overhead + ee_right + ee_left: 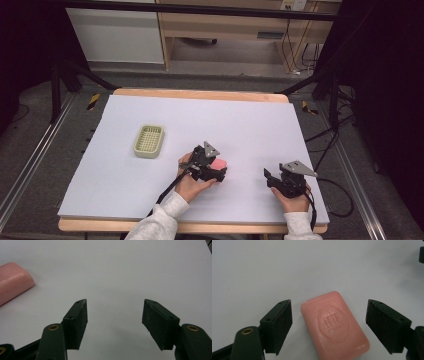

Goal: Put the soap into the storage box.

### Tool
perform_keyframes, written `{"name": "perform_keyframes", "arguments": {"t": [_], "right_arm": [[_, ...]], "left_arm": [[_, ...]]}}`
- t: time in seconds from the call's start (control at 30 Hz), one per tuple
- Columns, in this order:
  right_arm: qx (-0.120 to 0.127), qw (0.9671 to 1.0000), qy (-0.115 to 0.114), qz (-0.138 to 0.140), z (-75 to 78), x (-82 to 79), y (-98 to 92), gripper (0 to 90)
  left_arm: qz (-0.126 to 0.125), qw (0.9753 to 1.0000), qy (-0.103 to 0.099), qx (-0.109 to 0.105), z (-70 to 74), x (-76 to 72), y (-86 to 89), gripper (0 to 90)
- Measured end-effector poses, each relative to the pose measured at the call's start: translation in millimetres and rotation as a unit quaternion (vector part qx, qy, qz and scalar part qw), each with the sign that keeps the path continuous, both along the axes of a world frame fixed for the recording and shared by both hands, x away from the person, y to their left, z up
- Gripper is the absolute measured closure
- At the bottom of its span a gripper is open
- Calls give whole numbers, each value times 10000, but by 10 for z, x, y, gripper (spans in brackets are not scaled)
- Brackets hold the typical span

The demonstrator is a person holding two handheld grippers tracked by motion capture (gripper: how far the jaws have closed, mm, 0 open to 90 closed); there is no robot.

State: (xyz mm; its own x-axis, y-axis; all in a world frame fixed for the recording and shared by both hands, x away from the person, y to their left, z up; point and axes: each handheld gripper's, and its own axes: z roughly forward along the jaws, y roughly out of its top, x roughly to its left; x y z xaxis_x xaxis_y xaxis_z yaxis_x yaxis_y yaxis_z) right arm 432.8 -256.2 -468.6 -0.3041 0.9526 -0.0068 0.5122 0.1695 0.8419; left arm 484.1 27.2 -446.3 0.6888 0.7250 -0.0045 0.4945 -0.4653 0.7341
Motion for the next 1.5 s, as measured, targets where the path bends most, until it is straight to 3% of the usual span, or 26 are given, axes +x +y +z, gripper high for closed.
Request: {"name": "perform_keyframes", "arguments": {"t": [0.57,0.77,1.07,1.33,1.5], "right_arm": [[20,10000,49,11,-1,2,6,367],[17,10000,51,9,-2,1,5,367],[67,9999,86,33,-6,3,9,378],[11,10000,68,53,-17,10,6,381],[9,10000,65,57,-18,12,2,380]], "left_arm": [[57,9994,246,239,-154,50,-76,178],[79,9992,337,207,-194,53,-75,179],[132,9984,534,114,-163,27,-30,337],[30,9984,542,122,-158,38,27,363],[-132,9987,476,115,-115,61,35,309]]}}
